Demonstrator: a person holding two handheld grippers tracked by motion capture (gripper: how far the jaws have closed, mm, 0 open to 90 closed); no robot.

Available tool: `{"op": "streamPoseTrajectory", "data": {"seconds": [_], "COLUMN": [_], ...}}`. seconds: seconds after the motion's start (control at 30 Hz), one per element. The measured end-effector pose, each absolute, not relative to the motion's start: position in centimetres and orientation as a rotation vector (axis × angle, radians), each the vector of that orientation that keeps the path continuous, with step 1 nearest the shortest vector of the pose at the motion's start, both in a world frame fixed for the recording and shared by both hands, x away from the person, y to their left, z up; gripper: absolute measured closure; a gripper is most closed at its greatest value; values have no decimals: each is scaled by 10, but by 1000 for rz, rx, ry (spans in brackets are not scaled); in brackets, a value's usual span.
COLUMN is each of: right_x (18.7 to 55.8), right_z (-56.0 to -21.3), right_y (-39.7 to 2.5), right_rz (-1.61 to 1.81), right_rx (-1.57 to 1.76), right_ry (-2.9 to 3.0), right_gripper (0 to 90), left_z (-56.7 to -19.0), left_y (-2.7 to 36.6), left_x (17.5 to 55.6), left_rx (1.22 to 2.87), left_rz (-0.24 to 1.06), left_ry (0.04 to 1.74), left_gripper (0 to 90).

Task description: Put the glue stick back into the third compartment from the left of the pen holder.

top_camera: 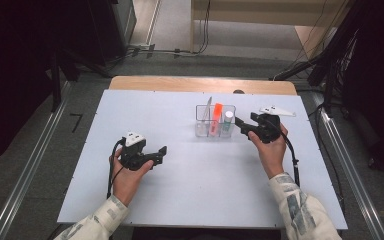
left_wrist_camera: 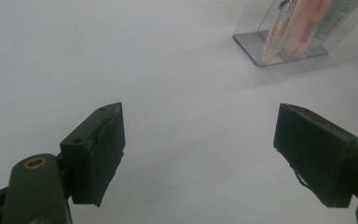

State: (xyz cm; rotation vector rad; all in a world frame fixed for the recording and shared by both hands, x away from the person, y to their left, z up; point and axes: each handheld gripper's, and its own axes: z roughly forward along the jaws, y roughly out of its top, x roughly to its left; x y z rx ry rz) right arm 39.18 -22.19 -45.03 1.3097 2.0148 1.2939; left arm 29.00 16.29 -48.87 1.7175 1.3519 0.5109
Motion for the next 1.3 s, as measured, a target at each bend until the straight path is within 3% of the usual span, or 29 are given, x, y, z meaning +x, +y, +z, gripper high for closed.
{"op": "streamPoseTrajectory", "data": {"seconds": [0.47, 1.3], "right_x": [362, 315], "right_z": [-459, -469], "right_y": [-245, -306], "right_rz": [1224, 1073], "right_rx": [1316, 1346], "right_ry": [2054, 2029], "right_gripper": [192, 155], "left_z": [-487, -486], "left_y": [175, 199], "left_x": [288, 278], "left_rx": [1693, 1663], "left_rz": [535, 591], "left_ry": [1379, 1422], "left_gripper": [154, 142]}}
